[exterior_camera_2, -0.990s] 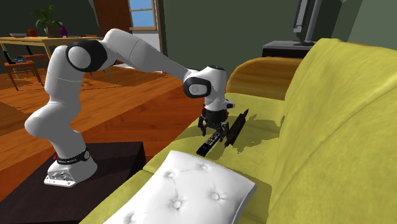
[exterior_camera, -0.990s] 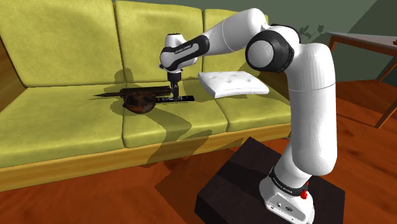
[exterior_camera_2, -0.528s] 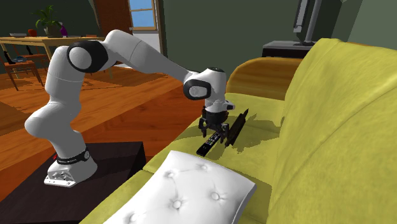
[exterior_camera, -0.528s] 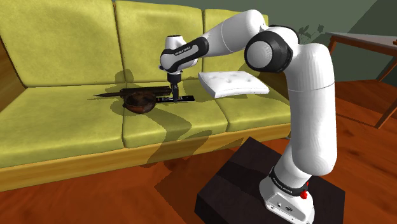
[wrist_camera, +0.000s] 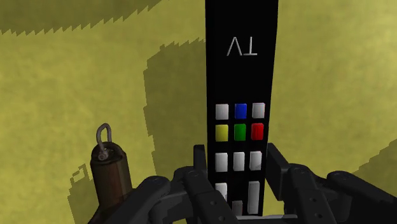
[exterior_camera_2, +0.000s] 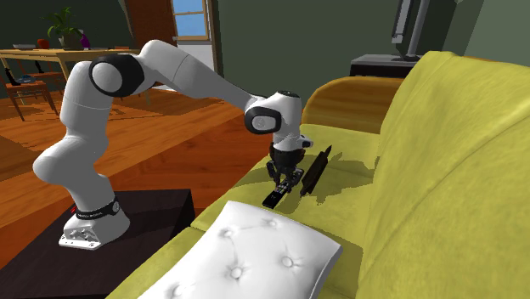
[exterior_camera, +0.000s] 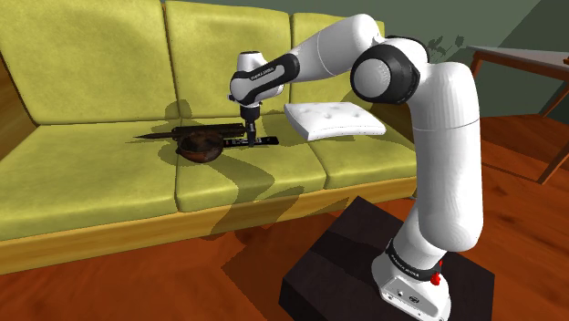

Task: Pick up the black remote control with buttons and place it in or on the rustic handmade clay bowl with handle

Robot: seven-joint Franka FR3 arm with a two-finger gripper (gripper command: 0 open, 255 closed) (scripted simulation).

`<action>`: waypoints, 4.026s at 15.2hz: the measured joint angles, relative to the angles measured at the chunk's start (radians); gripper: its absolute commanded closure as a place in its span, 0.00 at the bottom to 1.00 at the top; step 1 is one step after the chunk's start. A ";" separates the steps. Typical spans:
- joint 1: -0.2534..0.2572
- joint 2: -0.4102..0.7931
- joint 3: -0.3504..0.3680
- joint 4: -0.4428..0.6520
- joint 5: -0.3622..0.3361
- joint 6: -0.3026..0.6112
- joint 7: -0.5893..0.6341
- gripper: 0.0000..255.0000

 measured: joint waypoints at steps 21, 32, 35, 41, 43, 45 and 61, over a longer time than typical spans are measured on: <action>0.002 -0.069 -0.005 0.108 -0.010 -0.181 0.006 1.00; 0.001 -0.086 -0.007 0.230 -0.014 -0.320 0.009 1.00; -0.001 -0.083 -0.007 0.275 -0.014 -0.362 0.009 1.00; 0.039 -0.053 0.010 0.362 -0.017 -0.419 0.068 1.00; 0.068 -0.032 0.022 0.394 -0.020 -0.431 0.108 1.00; 0.094 -0.003 0.032 0.438 -0.021 -0.445 0.145 1.00; 0.223 0.230 0.072 0.750 -0.029 -0.526 0.320 1.00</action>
